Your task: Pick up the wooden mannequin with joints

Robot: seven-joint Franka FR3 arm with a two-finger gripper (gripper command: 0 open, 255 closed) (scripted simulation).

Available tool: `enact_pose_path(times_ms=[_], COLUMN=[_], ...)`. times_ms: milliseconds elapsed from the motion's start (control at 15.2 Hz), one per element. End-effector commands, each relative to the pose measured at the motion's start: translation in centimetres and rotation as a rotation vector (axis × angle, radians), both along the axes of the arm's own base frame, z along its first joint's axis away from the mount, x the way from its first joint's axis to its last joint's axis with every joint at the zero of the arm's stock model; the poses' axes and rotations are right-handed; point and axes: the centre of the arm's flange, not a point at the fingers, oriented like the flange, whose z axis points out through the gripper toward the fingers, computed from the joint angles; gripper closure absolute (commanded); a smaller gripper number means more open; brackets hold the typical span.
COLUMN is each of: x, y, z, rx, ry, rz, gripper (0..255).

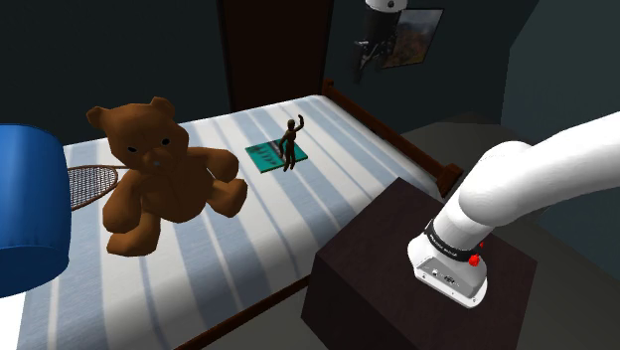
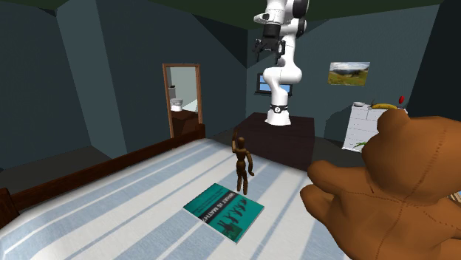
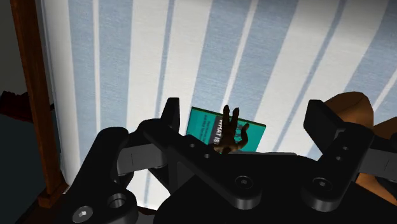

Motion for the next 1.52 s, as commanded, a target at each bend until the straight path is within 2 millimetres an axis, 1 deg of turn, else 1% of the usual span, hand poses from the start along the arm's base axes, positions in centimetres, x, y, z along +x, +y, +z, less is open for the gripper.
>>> enact_pose_path(times_ms=[0, 1452], x=[2.1, 24.9], y=[-0.2, -1.4], z=[-1.7, -20.7], rx=[-0.001, -0.009], ry=[0.004, 0.067], rz=[0.004, 0.045], gripper=[0, 0])
